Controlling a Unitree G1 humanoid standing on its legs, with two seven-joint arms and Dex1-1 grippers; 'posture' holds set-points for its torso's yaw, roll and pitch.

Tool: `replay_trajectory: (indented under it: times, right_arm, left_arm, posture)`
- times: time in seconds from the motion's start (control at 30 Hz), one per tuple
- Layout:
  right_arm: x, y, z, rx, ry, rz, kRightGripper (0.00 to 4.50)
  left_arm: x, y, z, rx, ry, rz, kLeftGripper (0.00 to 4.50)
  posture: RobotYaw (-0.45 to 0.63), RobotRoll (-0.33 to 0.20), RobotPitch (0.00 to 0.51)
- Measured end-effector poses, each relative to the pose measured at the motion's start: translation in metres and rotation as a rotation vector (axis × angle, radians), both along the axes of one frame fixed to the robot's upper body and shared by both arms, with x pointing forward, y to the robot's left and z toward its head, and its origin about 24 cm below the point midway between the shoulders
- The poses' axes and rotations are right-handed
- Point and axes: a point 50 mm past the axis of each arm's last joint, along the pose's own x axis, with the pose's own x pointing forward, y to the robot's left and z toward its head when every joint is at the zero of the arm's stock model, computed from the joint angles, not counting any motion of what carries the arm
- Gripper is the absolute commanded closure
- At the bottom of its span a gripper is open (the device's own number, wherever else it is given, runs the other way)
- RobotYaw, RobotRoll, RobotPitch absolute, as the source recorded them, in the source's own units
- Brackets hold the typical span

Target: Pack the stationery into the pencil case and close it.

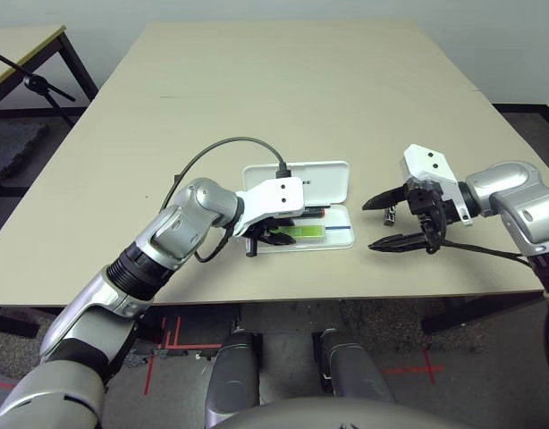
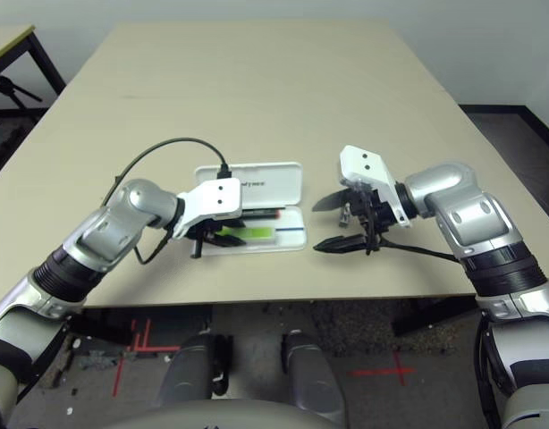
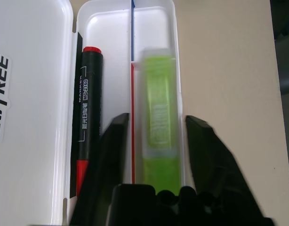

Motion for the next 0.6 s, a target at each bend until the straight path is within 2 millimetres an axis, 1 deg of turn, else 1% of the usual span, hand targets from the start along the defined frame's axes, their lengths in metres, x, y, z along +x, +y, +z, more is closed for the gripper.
replay_trajectory:
  times: [0.03, 0.1, 0.23, 0.33, 0.47, 0.6]
  right_arm:
    - [0.0, 0.0, 0.0, 0.0, 0.0, 0.0, 0.0]
    - [0.0, 0.001, 0.0, 0.002, 0.0, 0.001, 0.0]
    - [0.0, 0.001, -0.001, 0.003, 0.0, 0.001, 0.0]
    - [0.0, 0.001, -0.001, 0.003, 0.0, 0.0, 0.0]
    - [0.0, 0.001, -0.001, 0.002, 0.0, -0.004, 0.0]
    - [0.0, -0.001, -0.002, -0.002, 0.001, -0.012, 0.0]
  left_arm:
    - [0.0, 0.0, 0.0, 0.001, 0.001, 0.002, 0.81]
    - [0.0, 0.002, 0.0, 0.002, 0.0, 0.005, 0.1]
    - [0.001, 0.005, 0.004, -0.005, -0.01, 0.013, 0.04]
    - [0.0, 0.011, 0.015, -0.017, -0.041, 0.013, 0.04]
    - [-0.001, 0.024, 0.026, -0.025, -0.072, 0.031, 0.04]
    - [-0.003, 0.041, 0.04, -0.063, -0.106, 0.069, 0.04]
  posture:
    - [-0.02, 0.0, 0.087]
    - [-0.02, 0.0, 0.094]
    - [-0.02, 0.0, 0.094]
    - [-0.01, 0.0, 0.097]
    - [-0.01, 0.0, 0.099]
    - [-0.01, 0.0, 0.103]
